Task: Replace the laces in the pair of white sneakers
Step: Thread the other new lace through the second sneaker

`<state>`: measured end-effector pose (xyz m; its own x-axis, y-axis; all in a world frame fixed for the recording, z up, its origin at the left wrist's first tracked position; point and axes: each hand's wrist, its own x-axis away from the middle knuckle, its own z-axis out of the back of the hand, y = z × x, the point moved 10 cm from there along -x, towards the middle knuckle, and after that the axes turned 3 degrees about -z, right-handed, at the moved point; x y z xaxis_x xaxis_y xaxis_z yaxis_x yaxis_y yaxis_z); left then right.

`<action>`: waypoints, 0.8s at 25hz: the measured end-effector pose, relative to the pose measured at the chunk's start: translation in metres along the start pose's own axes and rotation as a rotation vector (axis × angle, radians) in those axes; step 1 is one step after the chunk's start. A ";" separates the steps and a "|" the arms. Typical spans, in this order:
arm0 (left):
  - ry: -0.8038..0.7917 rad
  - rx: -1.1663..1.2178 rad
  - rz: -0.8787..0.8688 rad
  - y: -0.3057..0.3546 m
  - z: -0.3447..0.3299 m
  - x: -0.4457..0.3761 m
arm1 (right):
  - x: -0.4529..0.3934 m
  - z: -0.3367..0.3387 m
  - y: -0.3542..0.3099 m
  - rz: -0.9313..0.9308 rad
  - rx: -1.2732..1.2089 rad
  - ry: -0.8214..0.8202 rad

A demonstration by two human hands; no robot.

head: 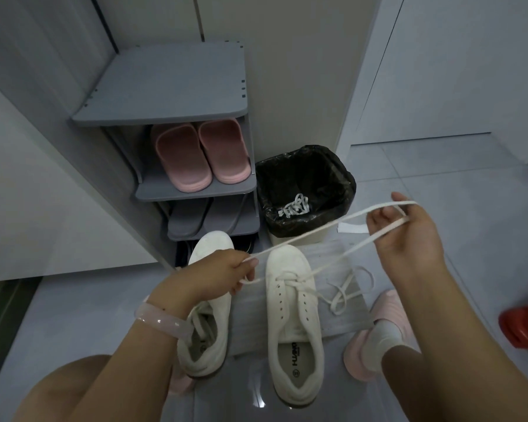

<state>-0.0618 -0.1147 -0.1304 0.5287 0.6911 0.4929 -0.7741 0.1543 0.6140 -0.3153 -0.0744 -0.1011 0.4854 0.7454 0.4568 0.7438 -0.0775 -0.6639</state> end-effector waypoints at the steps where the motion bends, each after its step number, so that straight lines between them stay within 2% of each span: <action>1: -0.011 -0.004 0.037 -0.002 -0.003 0.000 | 0.001 -0.002 0.005 -0.013 0.003 -0.027; 3: -0.006 -0.068 0.081 -0.003 -0.006 -0.001 | 0.005 -0.013 0.009 -0.001 0.044 -0.109; 5: 0.041 0.008 0.044 0.007 -0.009 -0.006 | 0.009 -0.024 0.012 0.015 0.230 -0.157; 6: 0.070 0.142 0.015 0.012 -0.011 -0.008 | 0.010 -0.026 0.014 0.038 0.470 -0.154; 9: 0.083 0.506 -0.055 0.022 -0.015 -0.013 | 0.013 -0.030 0.030 0.275 1.534 -0.173; 10: 0.074 0.561 -0.067 0.023 -0.016 -0.014 | 0.017 -0.036 0.037 0.394 1.711 -0.216; 11: 0.086 0.590 -0.072 0.023 -0.016 -0.015 | 0.023 -0.044 0.046 0.457 1.755 -0.285; 12: 0.115 0.607 -0.075 0.022 -0.014 -0.017 | 0.027 -0.048 0.057 0.414 1.701 -0.387; 14: 0.189 0.629 -0.069 0.019 -0.008 -0.018 | 0.039 -0.051 0.088 0.102 1.516 -0.584; 15: 0.213 0.633 -0.069 0.017 -0.007 -0.019 | 0.044 -0.049 0.101 -0.048 1.437 -0.623; 16: 0.224 0.634 -0.075 0.017 -0.007 -0.020 | 0.048 -0.049 0.110 -0.119 1.414 -0.650; 20: 0.217 0.624 -0.098 0.017 -0.009 -0.021 | 0.051 -0.054 0.123 -0.005 1.498 -0.745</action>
<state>-0.0897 -0.1205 -0.1357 0.4537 0.8311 0.3217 -0.3449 -0.1691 0.9233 -0.1743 -0.0816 -0.1272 -0.1518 0.9082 0.3900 -0.5355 0.2561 -0.8048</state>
